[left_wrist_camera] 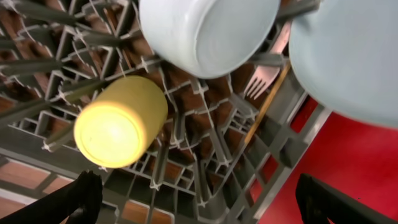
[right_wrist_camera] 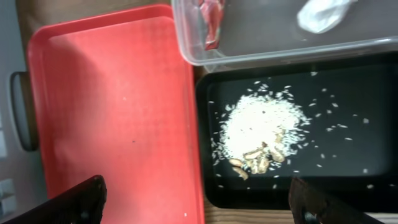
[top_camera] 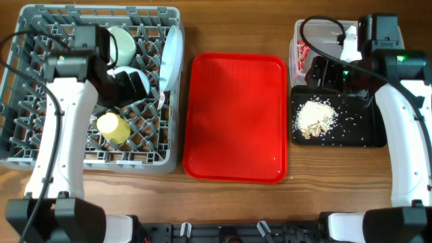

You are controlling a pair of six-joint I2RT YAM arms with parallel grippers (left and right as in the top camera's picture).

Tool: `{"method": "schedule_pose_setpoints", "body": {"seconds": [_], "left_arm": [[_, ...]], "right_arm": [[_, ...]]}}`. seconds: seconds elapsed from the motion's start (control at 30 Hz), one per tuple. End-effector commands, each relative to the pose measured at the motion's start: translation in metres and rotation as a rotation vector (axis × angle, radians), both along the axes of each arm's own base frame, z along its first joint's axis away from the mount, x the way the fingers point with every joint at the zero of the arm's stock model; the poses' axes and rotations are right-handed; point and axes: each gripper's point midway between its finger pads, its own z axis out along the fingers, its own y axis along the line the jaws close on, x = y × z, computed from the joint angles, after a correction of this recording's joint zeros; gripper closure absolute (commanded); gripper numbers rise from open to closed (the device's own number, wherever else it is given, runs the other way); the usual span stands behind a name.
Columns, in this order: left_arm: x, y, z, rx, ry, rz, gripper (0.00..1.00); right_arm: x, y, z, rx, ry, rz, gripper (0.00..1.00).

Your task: Sort waste into correct bins and load items into the dishwasher rack

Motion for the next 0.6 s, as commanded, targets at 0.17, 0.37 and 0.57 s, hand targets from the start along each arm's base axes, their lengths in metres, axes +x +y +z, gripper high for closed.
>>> {"method": "schedule_pose_setpoints", "body": {"seconds": [0.17, 0.37, 0.57], "left_arm": [[-0.042, -0.044, 0.024, -0.104, -0.392, -0.295, 0.0], [-0.097, -0.041, 0.044, -0.086, -0.65, -0.308, 0.0], [-0.115, -0.04, 0.067, -0.075, -0.769, -0.312, 0.0]], "right_arm": [[-0.062, -0.009, 0.031, -0.057, -0.333, -0.036, 0.01], [-0.12, -0.009, 0.035, -0.059, -0.474, -0.049, 0.0], [-0.132, -0.009, 0.031, -0.06, -0.447, -0.047, 0.0]]}}
